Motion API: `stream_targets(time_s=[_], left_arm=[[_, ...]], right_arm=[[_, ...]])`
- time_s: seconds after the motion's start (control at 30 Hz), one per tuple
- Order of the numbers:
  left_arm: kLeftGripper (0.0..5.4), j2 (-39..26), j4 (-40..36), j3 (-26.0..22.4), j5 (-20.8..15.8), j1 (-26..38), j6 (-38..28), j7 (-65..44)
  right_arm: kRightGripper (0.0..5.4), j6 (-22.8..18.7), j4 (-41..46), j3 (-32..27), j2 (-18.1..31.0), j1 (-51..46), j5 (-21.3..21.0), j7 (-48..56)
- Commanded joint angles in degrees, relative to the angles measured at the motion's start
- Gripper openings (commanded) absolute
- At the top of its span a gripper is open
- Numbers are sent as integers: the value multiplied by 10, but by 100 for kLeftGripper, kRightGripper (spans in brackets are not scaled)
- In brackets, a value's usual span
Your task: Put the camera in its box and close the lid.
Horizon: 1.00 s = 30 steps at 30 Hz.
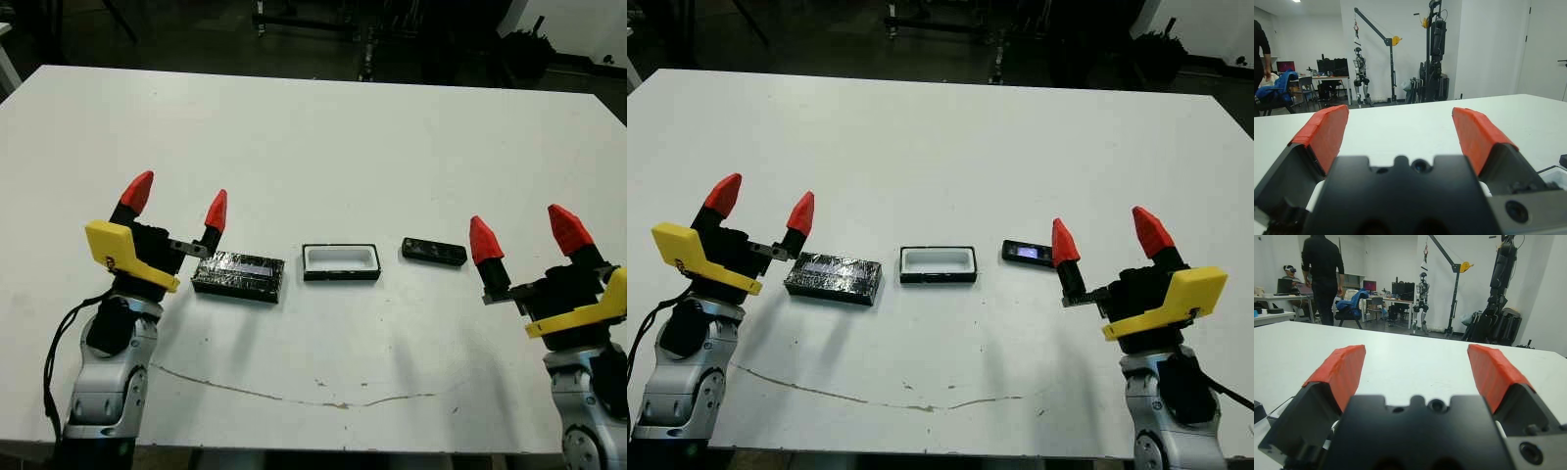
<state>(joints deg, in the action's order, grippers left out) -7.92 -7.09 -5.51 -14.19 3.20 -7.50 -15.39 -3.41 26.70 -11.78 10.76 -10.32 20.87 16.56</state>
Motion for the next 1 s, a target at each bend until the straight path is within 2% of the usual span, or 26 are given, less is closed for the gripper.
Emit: stream_targets(time_s=[0.03,0.17,0.27,0.37,0.5,0.6,0.7,0.87,1.0], left_arm=[[540,-3,6,2,2,-1,2,-6],[540,1,6,5,5,-3,1,-2],[540,1,5,7,6,-5,3,-2],[540,0,3,7,6,-5,6,-1],[540,0,3,7,2,-5,9,-2],[540,0,2,8,4,-6,9,0],[540,2,1,9,2,-8,10,-1],[540,4,-1,10,1,-9,10,1],[540,3,0,8,-3,-8,11,-1]], right_arm=[[539,0,-4,0,8,-5,0,7],[539,-6,-5,-2,13,-6,3,14],[539,-18,-15,-12,40,6,18,40],[539,-42,-46,-36,96,44,46,87],[539,-63,-165,-52,228,162,63,218],[539,-63,-295,-18,302,275,42,324],[539,-59,-443,52,343,398,12,466],[539,-30,-630,153,335,541,-60,640],[539,10,-735,202,309,608,-123,680]])
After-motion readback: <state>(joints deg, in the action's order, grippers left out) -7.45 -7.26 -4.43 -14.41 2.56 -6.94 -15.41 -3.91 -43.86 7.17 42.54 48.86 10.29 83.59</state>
